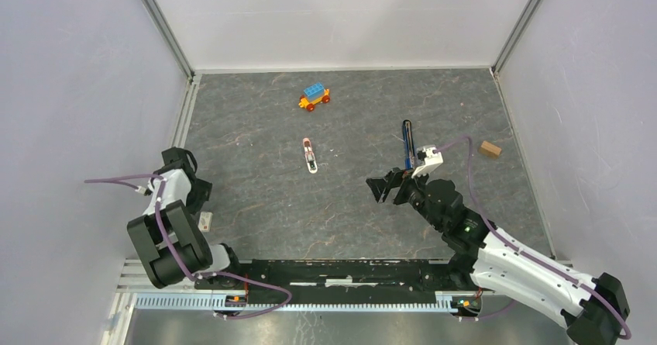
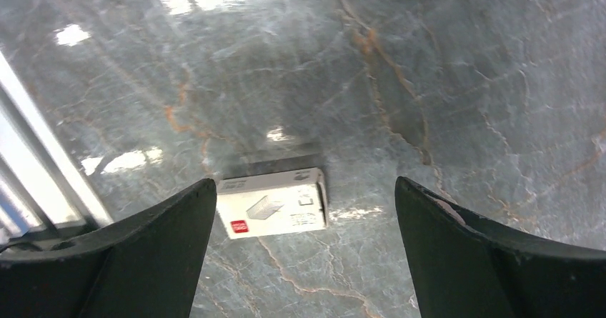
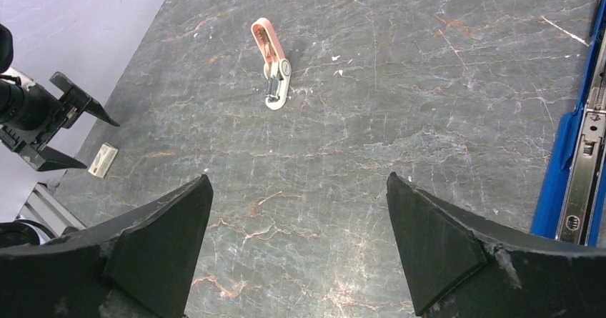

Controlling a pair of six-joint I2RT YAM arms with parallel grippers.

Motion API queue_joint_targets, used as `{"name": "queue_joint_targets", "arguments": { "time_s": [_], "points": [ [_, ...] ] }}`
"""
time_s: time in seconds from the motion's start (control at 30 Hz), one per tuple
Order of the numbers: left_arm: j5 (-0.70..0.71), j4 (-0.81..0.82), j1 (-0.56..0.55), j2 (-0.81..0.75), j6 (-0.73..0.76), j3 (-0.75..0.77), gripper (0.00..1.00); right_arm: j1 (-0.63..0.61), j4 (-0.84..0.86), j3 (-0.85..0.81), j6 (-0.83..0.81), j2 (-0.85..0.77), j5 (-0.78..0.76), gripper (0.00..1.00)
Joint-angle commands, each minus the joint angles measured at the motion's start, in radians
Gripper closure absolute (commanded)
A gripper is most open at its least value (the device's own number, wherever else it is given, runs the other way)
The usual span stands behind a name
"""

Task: Load the staples into the stapler

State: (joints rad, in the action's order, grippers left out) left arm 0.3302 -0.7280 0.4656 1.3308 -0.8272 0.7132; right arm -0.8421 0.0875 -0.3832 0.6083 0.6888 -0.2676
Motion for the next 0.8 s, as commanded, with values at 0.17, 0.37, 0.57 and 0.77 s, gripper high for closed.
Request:
{"name": "queue_joint_targets", "arguments": {
  "time_s": [0.17, 0.37, 0.57, 0.77],
  "points": [
    [0.101, -0.133, 0.007, -0.084, -0.197, 0.005, 0.0, 0.002, -0.02, -0.01, -0.006, -0.055, -0.03, 0.02],
    [0.036, -0.145, 0.006, -0.127, -0.27, -0.034, 0.0, 0.001, -0.016, -0.008, -0.002, -0.053, -0.031, 0.02],
    [0.017, -0.04, 0.006, -0.106, -0.237, -0.072, 0.0, 0.001, -0.027, -0.01, -0.001, -0.053, -0.031, 0.02],
    [0.019, -0.012, 0.007, -0.071, -0.249, -0.107, 0.0, 0.002, -0.032, 0.003, 0.002, -0.071, -0.043, 0.02]
  ]
}}
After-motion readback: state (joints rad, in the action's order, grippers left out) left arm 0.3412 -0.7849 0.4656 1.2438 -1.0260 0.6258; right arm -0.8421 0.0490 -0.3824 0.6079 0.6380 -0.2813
